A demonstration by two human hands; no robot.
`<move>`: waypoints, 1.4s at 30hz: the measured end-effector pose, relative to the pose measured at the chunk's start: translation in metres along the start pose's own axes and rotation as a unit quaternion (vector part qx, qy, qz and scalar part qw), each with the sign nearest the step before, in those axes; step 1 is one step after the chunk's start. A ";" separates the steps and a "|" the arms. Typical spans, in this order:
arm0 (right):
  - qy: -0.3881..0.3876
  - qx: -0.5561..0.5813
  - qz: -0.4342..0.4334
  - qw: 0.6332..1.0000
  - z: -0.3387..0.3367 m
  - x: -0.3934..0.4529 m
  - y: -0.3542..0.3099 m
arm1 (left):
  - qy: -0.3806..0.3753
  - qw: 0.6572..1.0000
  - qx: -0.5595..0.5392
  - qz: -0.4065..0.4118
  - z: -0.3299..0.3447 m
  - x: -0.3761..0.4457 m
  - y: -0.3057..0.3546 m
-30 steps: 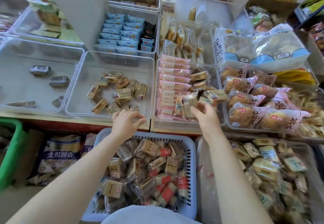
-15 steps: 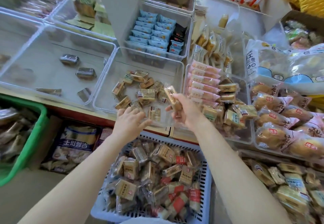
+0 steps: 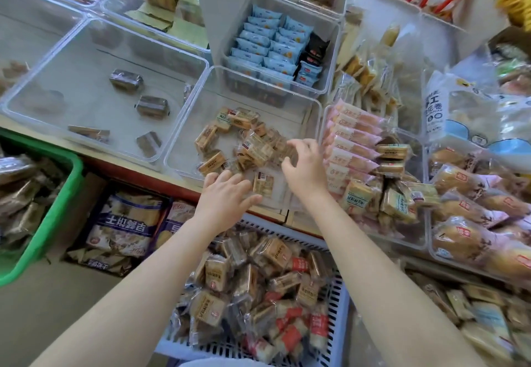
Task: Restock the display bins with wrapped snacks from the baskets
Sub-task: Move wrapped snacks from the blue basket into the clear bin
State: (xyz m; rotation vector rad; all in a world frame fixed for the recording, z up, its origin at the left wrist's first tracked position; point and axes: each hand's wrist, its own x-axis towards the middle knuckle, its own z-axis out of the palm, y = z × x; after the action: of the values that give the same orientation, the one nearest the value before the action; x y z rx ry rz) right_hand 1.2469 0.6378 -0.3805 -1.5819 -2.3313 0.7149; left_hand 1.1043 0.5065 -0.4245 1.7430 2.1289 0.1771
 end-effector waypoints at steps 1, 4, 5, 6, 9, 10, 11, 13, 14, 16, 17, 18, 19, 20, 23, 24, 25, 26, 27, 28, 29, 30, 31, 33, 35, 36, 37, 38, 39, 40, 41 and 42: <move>0.079 -0.025 0.011 0.997 -0.011 -0.013 0.013 | 0.002 1.000 0.000 0.003 0.000 0.000 -0.001; 0.254 -0.093 0.151 0.951 -0.040 -0.048 0.048 | 0.004 1.000 0.001 0.009 0.000 -0.001 0.000; 0.244 -0.092 0.217 0.941 -0.044 -0.055 0.058 | 0.004 1.000 -0.002 0.009 -0.001 -0.001 0.001; 0.209 -0.081 0.275 0.935 -0.043 -0.059 0.070 | 0.003 1.000 -0.004 0.009 -0.002 -0.002 0.002; 0.119 0.000 0.333 0.935 -0.039 -0.063 0.088 | -0.004 1.000 -0.007 0.007 -0.006 -0.003 0.005; 0.119 0.026 0.326 0.938 -0.038 -0.063 0.089 | -0.009 1.000 -0.008 0.004 -0.008 -0.004 0.006; 0.128 0.041 0.314 0.940 -0.038 -0.064 0.086 | -0.013 1.000 -0.007 0.001 -0.010 -0.004 0.007; 0.150 0.078 0.277 0.946 -0.039 -0.069 0.075 | -0.021 1.000 -0.001 -0.003 -0.011 -0.005 0.009; 0.156 0.104 0.255 0.949 -0.038 -0.075 0.068 | -0.023 1.000 0.000 -0.004 -0.012 -0.005 0.009; 0.160 0.156 0.218 0.950 -0.039 -0.087 0.051 | -0.026 1.000 0.001 -0.007 -0.012 -0.006 0.010; 0.156 0.173 0.198 0.952 -0.038 -0.091 0.045 | -0.026 1.000 0.001 -0.007 -0.011 -0.006 0.010; 0.152 0.178 0.167 0.958 -0.038 -0.095 0.038 | -0.025 1.000 0.001 -0.007 -0.012 -0.007 0.010; 0.147 0.172 0.129 0.966 -0.036 -0.096 0.033 | -0.023 1.000 0.000 -0.006 -0.012 -0.007 0.010; 0.147 0.154 0.089 0.973 -0.036 -0.098 0.025 | -0.023 1.000 -0.001 -0.006 -0.012 -0.008 0.011; 0.178 0.073 0.021 0.981 -0.031 -0.090 0.011 | -0.026 1.000 -0.001 -0.009 -0.012 -0.007 0.011; 0.168 0.073 0.029 0.983 -0.029 -0.085 0.007 | -0.026 1.000 -0.002 -0.010 -0.011 -0.006 0.010; 0.136 0.108 0.061 0.983 -0.026 -0.077 0.003 | -0.027 1.000 -0.003 -0.009 -0.010 -0.005 0.009; 0.083 0.161 0.111 0.977 -0.023 -0.069 -0.003 | -0.027 1.000 -0.003 -0.008 -0.008 -0.005 0.008; 0.037 0.210 0.157 0.964 -0.019 -0.058 -0.008 | -0.024 1.000 -0.002 -0.005 -0.006 -0.004 0.007; 0.008 0.224 0.180 0.958 -0.014 -0.046 -0.013 | -0.022 1.000 0.000 -0.002 -0.005 -0.003 0.006; -0.006 0.205 0.175 0.963 -0.006 -0.033 -0.019 | -0.019 1.000 0.002 0.001 -0.004 -0.002 0.005; -0.009 0.174 0.158 0.972 0.001 -0.021 -0.027 | -0.017 1.000 0.004 0.003 -0.004 -0.001 0.004; -0.001 0.140 0.135 0.981 0.009 -0.009 -0.036 | -0.014 1.000 0.005 0.004 -0.003 -0.001 0.004; 0.010 0.102 0.092 0.990 0.026 0.017 -0.050 | -0.007 1.000 0.008 0.006 -0.002 -0.001 0.003; -0.018 0.085 0.059 0.994 0.041 0.038 -0.057 | 0.004 1.000 0.008 0.009 -0.002 -0.001 0.003; -0.045 0.072 0.049 0.995 0.045 0.045 -0.059 | 0.008 1.000 0.009 0.010 -0.002 -0.001 0.003; -0.067 0.060 0.038 0.995 0.047 0.047 -0.058 | 0.011 1.000 0.009 0.010 -0.002 -0.001 0.002; -0.075 0.052 0.027 0.995 0.046 0.045 -0.057 | 0.011 1.000 0.008 0.011 -0.002 0.000 0.002; -0.067 0.056 0.013 0.996 0.040 0.039 -0.055 | 0.010 1.000 0.006 0.012 -0.001 0.000 0.002; -0.052 0.071 0.002 0.996 0.032 0.029 -0.052 | 0.010 1.000 0.006 0.012 -0.001 0.000 0.001; -0.034 0.088 -0.005 0.996 0.024 0.016 -0.045 | 0.012 1.000 0.007 0.010 0.000 -0.001 0.001; -0.017 0.099 -0.005 0.995 0.014 0.001 -0.036 | 0.015 1.000 0.005 0.006 0.000 -0.002 0.001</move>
State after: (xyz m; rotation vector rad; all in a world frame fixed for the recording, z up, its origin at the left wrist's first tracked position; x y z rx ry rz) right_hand 1.2112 0.6245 -0.3741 -1.4802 -2.2112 0.9461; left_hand 1.1055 0.5048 -0.4234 1.7706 2.1446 0.1964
